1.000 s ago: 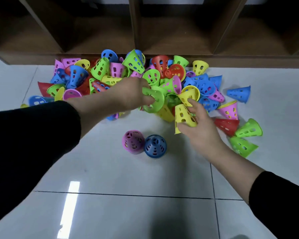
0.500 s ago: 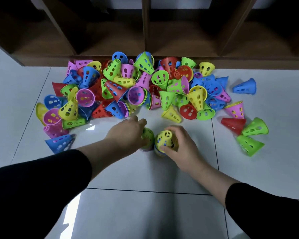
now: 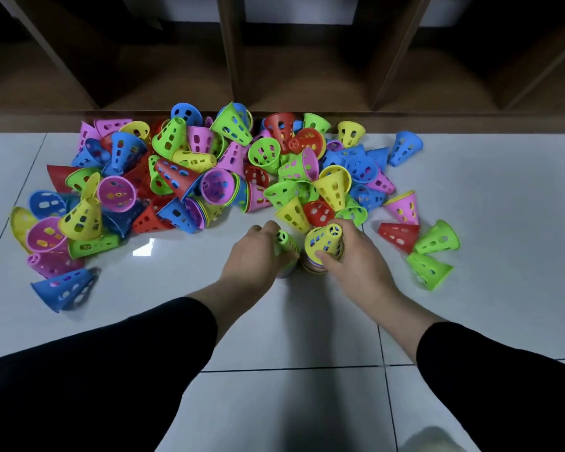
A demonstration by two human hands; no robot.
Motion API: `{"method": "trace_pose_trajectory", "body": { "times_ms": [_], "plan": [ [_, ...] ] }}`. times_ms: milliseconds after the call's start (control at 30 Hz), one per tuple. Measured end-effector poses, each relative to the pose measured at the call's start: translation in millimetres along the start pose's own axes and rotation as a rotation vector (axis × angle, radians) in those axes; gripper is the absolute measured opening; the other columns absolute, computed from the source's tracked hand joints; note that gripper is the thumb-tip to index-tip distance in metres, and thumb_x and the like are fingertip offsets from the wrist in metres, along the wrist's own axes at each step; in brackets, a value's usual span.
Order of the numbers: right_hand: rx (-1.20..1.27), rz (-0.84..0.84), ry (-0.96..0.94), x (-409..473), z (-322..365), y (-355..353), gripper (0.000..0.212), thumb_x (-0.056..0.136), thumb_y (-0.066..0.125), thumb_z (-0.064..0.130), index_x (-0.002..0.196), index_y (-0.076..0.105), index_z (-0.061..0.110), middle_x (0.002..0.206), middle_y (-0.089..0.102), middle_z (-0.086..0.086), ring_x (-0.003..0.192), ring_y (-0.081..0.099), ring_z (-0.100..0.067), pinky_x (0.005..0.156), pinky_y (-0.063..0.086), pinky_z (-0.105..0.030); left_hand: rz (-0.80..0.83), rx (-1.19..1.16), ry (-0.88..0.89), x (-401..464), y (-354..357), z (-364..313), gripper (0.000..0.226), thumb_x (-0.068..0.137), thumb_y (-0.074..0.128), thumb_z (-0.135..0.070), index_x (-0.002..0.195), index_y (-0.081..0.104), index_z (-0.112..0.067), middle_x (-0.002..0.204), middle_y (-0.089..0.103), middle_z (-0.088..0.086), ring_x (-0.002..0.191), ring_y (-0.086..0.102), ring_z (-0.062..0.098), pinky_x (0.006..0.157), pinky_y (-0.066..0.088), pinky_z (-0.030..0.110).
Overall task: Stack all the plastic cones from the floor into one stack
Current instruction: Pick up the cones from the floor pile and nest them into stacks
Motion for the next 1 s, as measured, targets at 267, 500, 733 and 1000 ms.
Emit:
{"method": "trace_pose_trajectory", "body": {
  "times_ms": [267, 500, 733, 1000],
  "plan": [
    [-0.055, -0.23, -0.065, -1.8, -51.7, -61.5, 0.054, 0.092, 0.058, 0.05, 0.131, 0.057, 0.013, 0.13, 0.06, -0.005, 0.123, 0.051, -0.023, 0.102, 0.041, -0.038, -0.157, -0.005, 0.109, -4.7, -16.1, -25.7, 0.072, 0.091, 0.03, -0.073, 0.138, 0.05, -0.022, 0.13, 0.058, 0.007, 0.119, 0.053, 0.031, 0.096, 0.045, 0.046],
    [-0.508, 0.087, 0.397, -24.5, -181.5, -72.3, 0.073, 0.082, 0.076, 0.041, 0.143, 0.042, 0.019, 0.139, 0.042, -0.011, 0.121, 0.045, -0.037, 0.094, 0.047, -0.047, 0.041, 0.161, 0.018, 61.6, -10.2, -47.7, 0.045, 0.101, 0.046, -0.031, 0.145, 0.042, -0.024, 0.139, 0.048, 0.015, 0.112, 0.058, 0.037, 0.09, 0.05, 0.044],
    [-0.361, 0.151, 0.411, -26.0, -184.8, -56.9, 0.063, 0.078, 0.075, 0.027, 0.136, 0.053, 0.016, 0.113, 0.053, -0.015, 0.101, 0.058, -0.039, 0.084, 0.049, -0.039, 0.301, 0.55, 0.36, 101.4, 9.7, -87.1, 0.044, 0.092, 0.05, -0.005, 0.135, 0.055, -0.017, 0.135, 0.046, 0.011, 0.117, 0.053, 0.029, 0.094, 0.048, 0.04],
    [-0.025, 0.022, 0.262, -21.0, -121.9, -53.7, 0.049, 0.08, 0.073, 0.036, 0.126, 0.059, 0.028, 0.103, 0.062, -0.002, 0.088, 0.061, -0.026, 0.079, 0.052, -0.038, 0.546, 0.995, 0.603, 100.8, 26.6, -68.0, 0.05, 0.093, 0.061, -0.013, 0.14, 0.049, -0.024, 0.133, 0.057, -0.002, 0.121, 0.055, 0.023, 0.093, 0.048, 0.04]
  ]
}}
Point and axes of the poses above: each hand's wrist, its own x-axis towards the middle knuckle, its own y-axis out of the palm, z = x × y, the point moved 7 cm from there along x, towards the middle knuckle
